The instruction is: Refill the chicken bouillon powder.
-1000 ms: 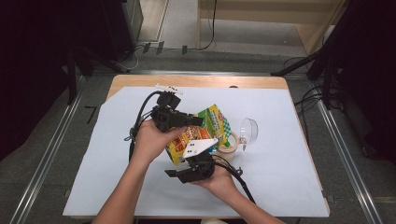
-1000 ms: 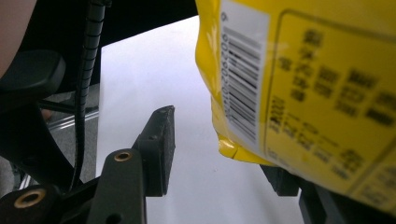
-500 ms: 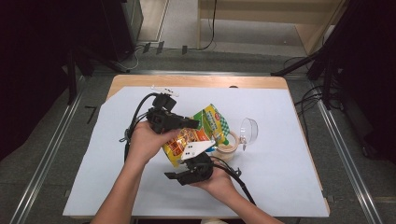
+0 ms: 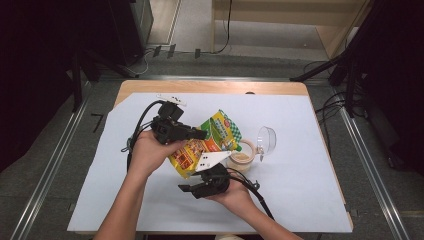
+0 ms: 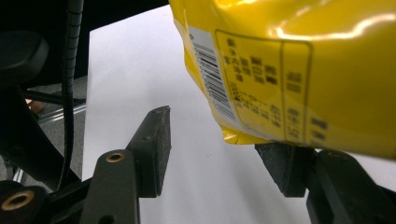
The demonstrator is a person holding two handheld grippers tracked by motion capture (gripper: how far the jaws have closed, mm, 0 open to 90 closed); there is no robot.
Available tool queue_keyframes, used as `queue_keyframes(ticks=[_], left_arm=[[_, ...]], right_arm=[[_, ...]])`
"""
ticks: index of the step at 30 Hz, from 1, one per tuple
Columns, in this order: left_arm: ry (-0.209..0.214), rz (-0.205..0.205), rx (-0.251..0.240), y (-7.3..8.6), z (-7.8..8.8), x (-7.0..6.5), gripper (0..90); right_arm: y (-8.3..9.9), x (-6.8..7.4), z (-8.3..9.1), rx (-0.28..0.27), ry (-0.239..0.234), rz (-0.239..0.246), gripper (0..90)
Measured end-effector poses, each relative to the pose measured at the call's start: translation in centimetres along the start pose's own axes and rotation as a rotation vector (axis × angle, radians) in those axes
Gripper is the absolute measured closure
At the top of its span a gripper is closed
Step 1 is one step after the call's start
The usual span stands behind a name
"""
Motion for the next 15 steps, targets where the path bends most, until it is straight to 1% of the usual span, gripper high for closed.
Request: queue_keyframes(ticks=[2,5,7,9,12,13,15], left_arm=[[-0.001,0.0,0.002,0.06,0.03,0.11,84.7],[0.006,0.0,-0.001,0.15,0.09,0.25,84.7],[0.012,-0.005,-0.002,0.22,0.13,0.26,84.9],[0.011,-0.005,0.002,0.33,0.17,0.36,85.0],[0.013,0.004,-0.001,0.41,0.16,0.47,84.9],[0.014,0.006,-0.002,0.42,0.13,0.48,84.9],[0.021,0.012,-0.004,0.45,0.03,0.45,84.5]], right_arm=[[0.31,0.04,0.1,0.006,0.002,-0.01,46.7],[0.44,-0.22,0.26,-0.002,0.014,0.004,46.7],[0.63,-0.27,0.5,-0.004,0.023,-0.009,46.7],[0.72,-0.45,0.61,-0.011,0.035,0.001,46.9],[0.85,-0.64,0.79,-0.018,0.043,0.007,47.1],[0.91,-0.6,0.84,-0.015,0.046,-0.001,47.0],[0.93,-0.64,0.84,-0.015,0.047,0.001,47.1]])
Point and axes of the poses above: each handheld gripper's, and its own axes: z roughly backward along the jaws, y roughly out of its underside, x roughly to its left, the point moved 8 cm from there along -z, roughly forward along the jaws, and after that the axes turned 13 degrees about -x, right-handed, at the moved point
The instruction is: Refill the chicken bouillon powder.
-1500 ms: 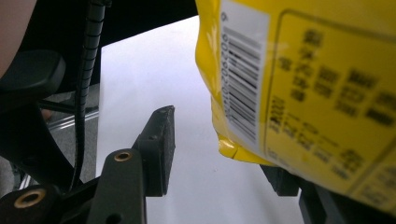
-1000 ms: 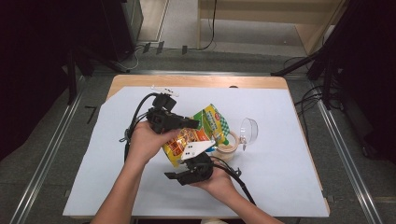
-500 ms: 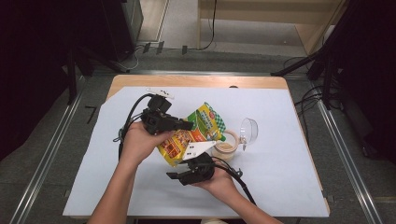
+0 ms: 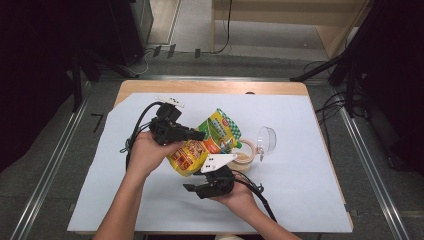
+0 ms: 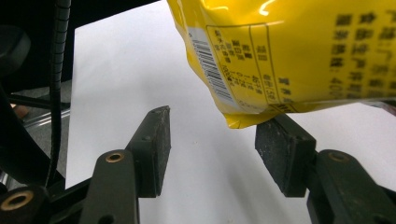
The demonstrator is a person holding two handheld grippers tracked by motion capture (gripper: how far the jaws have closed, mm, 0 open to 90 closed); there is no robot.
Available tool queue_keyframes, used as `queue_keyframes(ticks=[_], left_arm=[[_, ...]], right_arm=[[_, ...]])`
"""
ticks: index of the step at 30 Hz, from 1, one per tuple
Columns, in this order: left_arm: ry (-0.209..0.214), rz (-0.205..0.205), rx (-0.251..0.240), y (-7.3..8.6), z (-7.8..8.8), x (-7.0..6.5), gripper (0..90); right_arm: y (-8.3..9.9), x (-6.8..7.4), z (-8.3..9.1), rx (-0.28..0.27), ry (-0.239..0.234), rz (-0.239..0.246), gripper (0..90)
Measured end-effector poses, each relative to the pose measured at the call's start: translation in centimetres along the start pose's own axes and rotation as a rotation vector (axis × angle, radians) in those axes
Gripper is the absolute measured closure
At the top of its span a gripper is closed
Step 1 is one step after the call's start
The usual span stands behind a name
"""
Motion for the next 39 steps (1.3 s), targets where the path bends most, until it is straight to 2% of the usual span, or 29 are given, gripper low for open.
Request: queue_keyframes(ticks=[5,10,12,19,22,31,35,39], left_arm=[[0.004,-0.009,0.01,0.1,-0.8,-0.3,81.1],[0.003,-0.016,-0.01,0.0,-1.2,-0.2,81.0],[0.029,-0.01,-0.01,0.1,-1.0,-0.2,84.5],[0.074,0.021,-0.009,0.3,-0.3,0.2,87.7],[0.079,0.029,-0.028,0.1,0.3,0.3,88.8],[0.076,0.02,-0.088,-0.6,2.2,0.9,89.8],[0.082,0.025,-0.116,-0.8,2.7,1.3,89.7],[0.062,0.03,-0.155,-1.4,2.7,2.1,89.7]], right_arm=[[0.2,-0.4,0.0,0.009,0.012,0.007,48.7],[0.4,-0.4,0.1,0.021,0.022,0.022,50.0],[0.4,-0.4,0.1,0.021,0.021,0.019,50.3],[0.4,-0.3,0.1,0.016,0.017,0.021,49.0],[0.2,-0.4,0.1,0.005,0.028,0.041,48.0],[0.1,-0.2,0.2,-0.005,0.029,0.042,47.7],[0.0,-0.1,0.2,-0.01,0.025,0.045,47.7],[-0.1,-0.1,0.4,-0.009,0.025,0.042,47.5]])
Point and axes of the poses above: each handheld gripper's, and its own axes: z roughly backward along the jaws, y roughly out of its underside, x roughly to its left, the point moved 8 cm from there along -z, roughly forward along the jaws, and after that the axes turned 13 degrees about -x, right-handed, at the moved point
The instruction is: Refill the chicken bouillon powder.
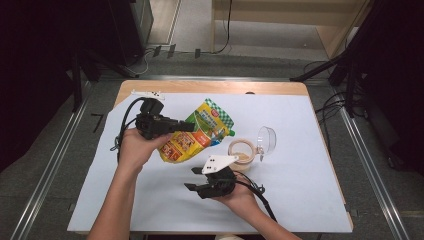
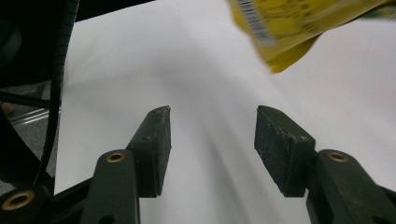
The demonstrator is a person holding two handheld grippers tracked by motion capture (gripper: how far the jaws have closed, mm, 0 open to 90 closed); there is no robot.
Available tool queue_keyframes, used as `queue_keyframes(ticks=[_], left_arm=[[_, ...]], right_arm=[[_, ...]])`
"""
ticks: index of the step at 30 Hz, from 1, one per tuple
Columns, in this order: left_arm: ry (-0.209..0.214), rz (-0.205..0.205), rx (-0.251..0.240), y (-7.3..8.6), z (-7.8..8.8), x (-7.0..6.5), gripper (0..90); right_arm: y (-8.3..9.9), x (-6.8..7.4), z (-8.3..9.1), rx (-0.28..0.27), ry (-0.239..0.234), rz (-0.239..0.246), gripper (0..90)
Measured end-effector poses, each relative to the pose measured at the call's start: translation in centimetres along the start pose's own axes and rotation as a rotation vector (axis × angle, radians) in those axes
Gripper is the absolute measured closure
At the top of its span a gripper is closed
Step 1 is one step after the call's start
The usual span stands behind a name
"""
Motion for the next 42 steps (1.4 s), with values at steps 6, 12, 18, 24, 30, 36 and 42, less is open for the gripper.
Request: queue_keyframes(ticks=[6,12,18,24,30,36,42], left_arm=[[-0.033,-0.011,-0.02,-0.1,-0.8,1.6,89.7],[-0.069,-0.021,-0.026,0.2,-2.1,3.3,89.7],[-0.098,-0.019,-0.039,0.7,-3.1,5.1,89.6],[-0.116,0.018,-0.045,1.8,-3.4,6.8,89.7],[-0.109,0.027,-0.068,1.9,-2.9,7.2,89.6],[-0.101,0.03,-0.08,2.3,-2.3,7.2,89.3],[-0.105,0.022,-0.084,2.6,-1.3,7.1,88.7]], right_arm=[[-0.1,-0.2,0.3,-0.007,0.006,-0.001,47.5],[-0.1,-0.4,0.7,-0.012,0.016,-0.016,47.5],[-0.2,-0.5,1.2,-0.018,0.027,-0.019,47.6],[-0.1,-0.7,1.3,-0.019,0.029,-0.024,47.6],[-0.1,-0.7,1.3,-0.017,0.027,-0.03,47.6],[-0.1,-0.5,1.3,-0.015,0.025,-0.023,47.8],[-0.3,-0.3,1.4,-0.021,0.024,-0.022,47.9]])
Point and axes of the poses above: each handheld gripper's, and its own axes: z roughly backward along the jaws, y roughly out of its underside, x roughly to its left, the point moved 8 cm from there along -z, roughly forward along the jaws, and after that the axes turned 13 degrees about -x, right-handed, at the moved point
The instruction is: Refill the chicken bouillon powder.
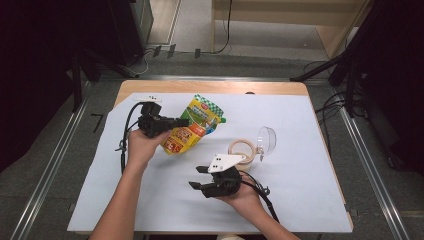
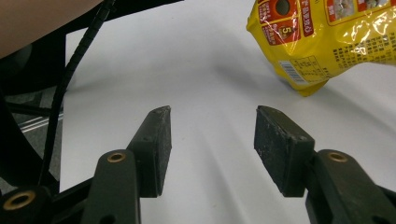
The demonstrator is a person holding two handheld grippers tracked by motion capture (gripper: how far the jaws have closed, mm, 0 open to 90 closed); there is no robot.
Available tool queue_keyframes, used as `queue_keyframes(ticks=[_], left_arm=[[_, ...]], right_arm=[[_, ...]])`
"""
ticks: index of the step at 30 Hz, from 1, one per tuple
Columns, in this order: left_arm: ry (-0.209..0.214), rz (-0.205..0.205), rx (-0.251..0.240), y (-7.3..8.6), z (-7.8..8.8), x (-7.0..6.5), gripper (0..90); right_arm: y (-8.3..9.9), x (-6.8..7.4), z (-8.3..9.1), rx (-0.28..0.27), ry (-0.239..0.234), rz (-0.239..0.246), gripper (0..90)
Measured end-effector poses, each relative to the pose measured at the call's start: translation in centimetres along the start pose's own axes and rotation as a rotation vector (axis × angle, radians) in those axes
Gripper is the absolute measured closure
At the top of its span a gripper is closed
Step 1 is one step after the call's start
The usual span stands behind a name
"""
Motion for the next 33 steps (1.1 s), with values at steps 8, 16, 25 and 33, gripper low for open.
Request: queue_keyframes(ticks=[8,16,25,33], left_arm=[[-0.008,-0.021,-0.003,0.3,1.1,0.2,87.7],[-0.024,-0.006,-0.013,0.8,2.6,0.5,87.4],[-0.037,-0.006,-0.029,1.4,4.6,0.9,86.3],[-0.034,-0.019,-0.033,2.0,5.9,1.5,84.3]], right_arm=[[0.0,0.3,0.0,0.015,-0.022,-0.016,47.8],[0.0,0.1,0.0,0.02,-0.024,-0.022,47.7],[0.2,0.5,-0.4,0.032,-0.037,-0.014,47.8],[0.0,0.4,-0.3,0.025,-0.034,-0.014,47.8]])
Point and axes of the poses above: each handheld gripper's, and its own axes: z roughly backward along the jaws, y roughly out of its underside, x roughly to its left, the point moved 8 cm from there along -z, roughly forward along the jaws, and after that the axes turned 13 degrees about -x, right-handed, at the moved point
